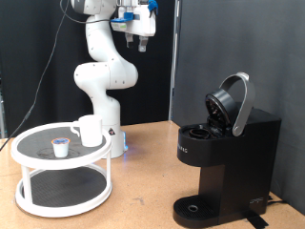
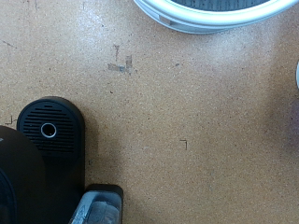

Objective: Make a cup of coffee with the keurig machine

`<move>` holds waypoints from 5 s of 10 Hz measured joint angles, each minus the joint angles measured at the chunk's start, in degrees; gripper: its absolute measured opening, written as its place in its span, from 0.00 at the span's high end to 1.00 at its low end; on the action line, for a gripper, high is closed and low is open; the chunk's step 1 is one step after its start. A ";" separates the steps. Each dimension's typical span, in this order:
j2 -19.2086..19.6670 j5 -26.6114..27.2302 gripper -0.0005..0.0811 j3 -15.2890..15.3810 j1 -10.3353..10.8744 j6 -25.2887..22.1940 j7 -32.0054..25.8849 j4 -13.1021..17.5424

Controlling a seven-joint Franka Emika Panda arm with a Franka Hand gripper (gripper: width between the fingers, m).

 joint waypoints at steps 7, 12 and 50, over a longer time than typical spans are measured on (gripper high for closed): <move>0.22 -4.05 0.09 -5.65 -4.51 0.07 -4.94 -0.11; 0.29 -5.01 0.09 -8.87 -5.66 0.17 -8.20 -0.06; 26.03 -20.75 0.09 -23.21 -10.42 51.43 -14.00 -20.88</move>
